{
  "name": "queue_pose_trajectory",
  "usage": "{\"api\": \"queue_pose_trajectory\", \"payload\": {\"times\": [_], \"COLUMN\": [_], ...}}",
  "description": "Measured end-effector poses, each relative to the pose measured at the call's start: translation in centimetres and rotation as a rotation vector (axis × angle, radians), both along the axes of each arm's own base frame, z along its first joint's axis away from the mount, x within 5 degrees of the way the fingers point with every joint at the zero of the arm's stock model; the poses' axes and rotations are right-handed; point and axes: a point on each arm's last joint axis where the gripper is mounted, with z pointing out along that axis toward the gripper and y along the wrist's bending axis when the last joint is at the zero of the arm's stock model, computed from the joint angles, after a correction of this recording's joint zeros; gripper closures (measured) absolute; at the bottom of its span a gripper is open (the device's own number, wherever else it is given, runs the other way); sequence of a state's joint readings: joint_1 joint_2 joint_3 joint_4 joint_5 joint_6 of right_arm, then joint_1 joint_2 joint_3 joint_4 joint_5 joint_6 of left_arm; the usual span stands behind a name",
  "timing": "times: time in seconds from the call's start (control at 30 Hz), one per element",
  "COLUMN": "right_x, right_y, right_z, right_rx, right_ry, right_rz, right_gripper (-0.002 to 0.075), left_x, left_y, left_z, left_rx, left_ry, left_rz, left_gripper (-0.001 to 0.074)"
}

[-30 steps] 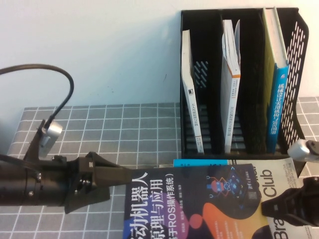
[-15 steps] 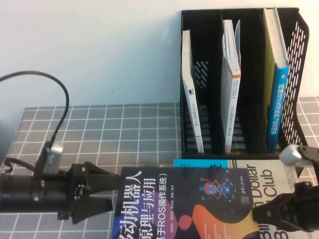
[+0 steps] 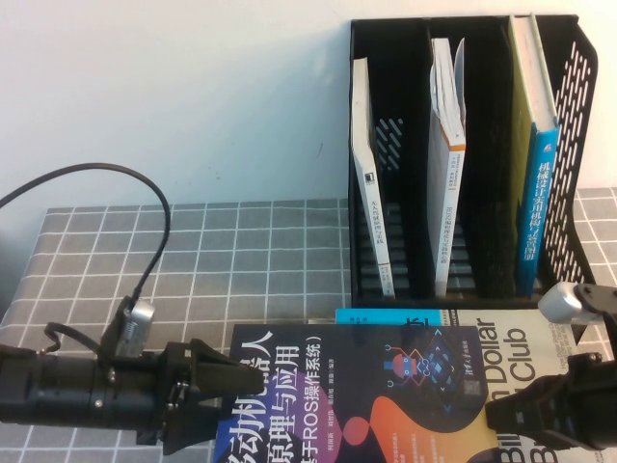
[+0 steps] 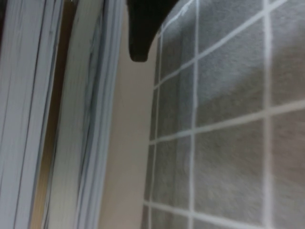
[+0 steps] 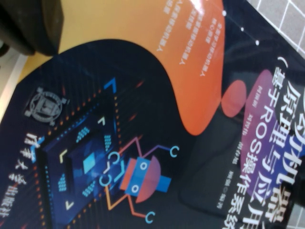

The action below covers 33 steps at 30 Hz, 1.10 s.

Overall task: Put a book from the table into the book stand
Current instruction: Pick up the book with your left arm

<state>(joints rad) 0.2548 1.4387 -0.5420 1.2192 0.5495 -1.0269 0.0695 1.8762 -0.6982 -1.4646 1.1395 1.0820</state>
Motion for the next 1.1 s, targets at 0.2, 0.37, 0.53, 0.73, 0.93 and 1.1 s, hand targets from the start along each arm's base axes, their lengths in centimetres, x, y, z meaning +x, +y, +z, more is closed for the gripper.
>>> {"api": "queue_pose_trajectory", "payload": {"times": [0.2,0.37,0.53,0.73,0.93,1.1], "right_x": [0.0,0.0,0.0,0.0,-0.4,-1.1], "right_y": [0.0,0.0,0.0,0.0,0.2,-0.5], "right_z": [0.0,0.0,0.0,0.6,3.5,8.8], "right_rx": [0.001,0.001,-0.001,-0.006,-0.012,-0.021], "right_ry": [-0.003,-0.003,-0.005,-0.044,-0.179,-0.433], "right_rz": [0.001,0.001,0.006,0.030,0.106,0.080], "right_gripper": [0.0728,0.0728,0.0728,0.0728,0.0728,0.0728], "left_x": [-0.1,-0.1,-0.2,0.0,0.2,0.0], "left_y": [-0.5,-0.5,-0.5,-0.5,-0.4,-0.3], "left_z": [0.0,0.0,0.2,1.3,5.4,9.9], "left_rx": [-0.001,0.000,-0.017,0.000,0.025,0.026], "left_ry": [0.000,-0.003,-0.009,-0.034,-0.106,-0.147], "left_rz": [-0.015,-0.016,-0.027,-0.036,-0.016,0.038], "left_gripper": [0.0105,0.0415,0.0617,0.0617,0.0618,0.0619]}}
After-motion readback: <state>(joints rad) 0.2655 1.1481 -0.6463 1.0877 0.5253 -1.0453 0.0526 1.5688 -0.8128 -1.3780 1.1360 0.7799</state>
